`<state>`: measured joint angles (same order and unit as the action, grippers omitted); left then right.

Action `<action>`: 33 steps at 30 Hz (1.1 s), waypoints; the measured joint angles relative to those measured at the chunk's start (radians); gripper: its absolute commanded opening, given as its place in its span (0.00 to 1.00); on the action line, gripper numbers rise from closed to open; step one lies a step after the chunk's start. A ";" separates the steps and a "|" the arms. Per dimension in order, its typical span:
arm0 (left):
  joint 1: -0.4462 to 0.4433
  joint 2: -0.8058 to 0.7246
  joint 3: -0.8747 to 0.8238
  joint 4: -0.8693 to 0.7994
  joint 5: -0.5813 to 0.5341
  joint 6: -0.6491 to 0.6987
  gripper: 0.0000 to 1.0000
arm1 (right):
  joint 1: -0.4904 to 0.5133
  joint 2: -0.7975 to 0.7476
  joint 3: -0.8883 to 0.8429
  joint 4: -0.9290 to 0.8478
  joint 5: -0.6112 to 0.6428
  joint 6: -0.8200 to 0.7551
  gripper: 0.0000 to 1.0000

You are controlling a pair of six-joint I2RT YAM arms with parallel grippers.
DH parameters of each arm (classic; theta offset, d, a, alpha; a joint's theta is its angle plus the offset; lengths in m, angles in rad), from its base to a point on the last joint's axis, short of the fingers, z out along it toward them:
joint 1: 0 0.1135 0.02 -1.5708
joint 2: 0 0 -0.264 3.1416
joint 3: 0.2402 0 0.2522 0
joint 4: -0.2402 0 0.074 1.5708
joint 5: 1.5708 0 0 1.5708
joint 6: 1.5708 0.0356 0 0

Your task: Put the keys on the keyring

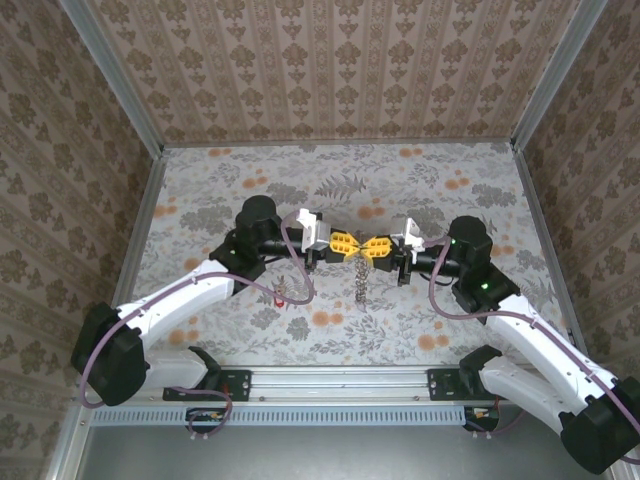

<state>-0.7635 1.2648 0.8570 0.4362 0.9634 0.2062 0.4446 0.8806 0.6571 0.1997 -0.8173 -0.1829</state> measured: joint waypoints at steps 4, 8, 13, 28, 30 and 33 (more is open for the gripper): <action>0.001 -0.031 0.000 -0.087 -0.031 0.023 0.35 | 0.025 -0.009 0.002 -0.063 0.048 -0.101 0.00; 0.036 -0.124 -0.008 -0.230 -0.072 0.049 0.46 | 0.099 0.010 0.050 -0.277 0.175 -0.323 0.00; 0.090 -0.240 -0.014 -0.438 -0.210 0.046 0.71 | 0.149 0.036 0.087 -0.436 0.325 -0.554 0.00; 0.286 -0.312 -0.026 -0.976 -0.731 -0.556 0.71 | 0.346 0.037 0.092 -0.526 0.688 -0.946 0.00; 0.294 -0.285 -0.032 -1.030 -0.733 -0.634 0.67 | 0.346 0.037 0.092 -0.529 0.688 -0.953 0.00; 0.294 -0.206 -0.035 -1.106 -0.727 -0.734 0.56 | 0.345 0.061 0.107 -0.550 0.686 -0.954 0.00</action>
<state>-0.4698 1.0588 0.8215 -0.6693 0.2367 -0.5274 0.7898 0.9413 0.7643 -0.3504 -0.1314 -1.1374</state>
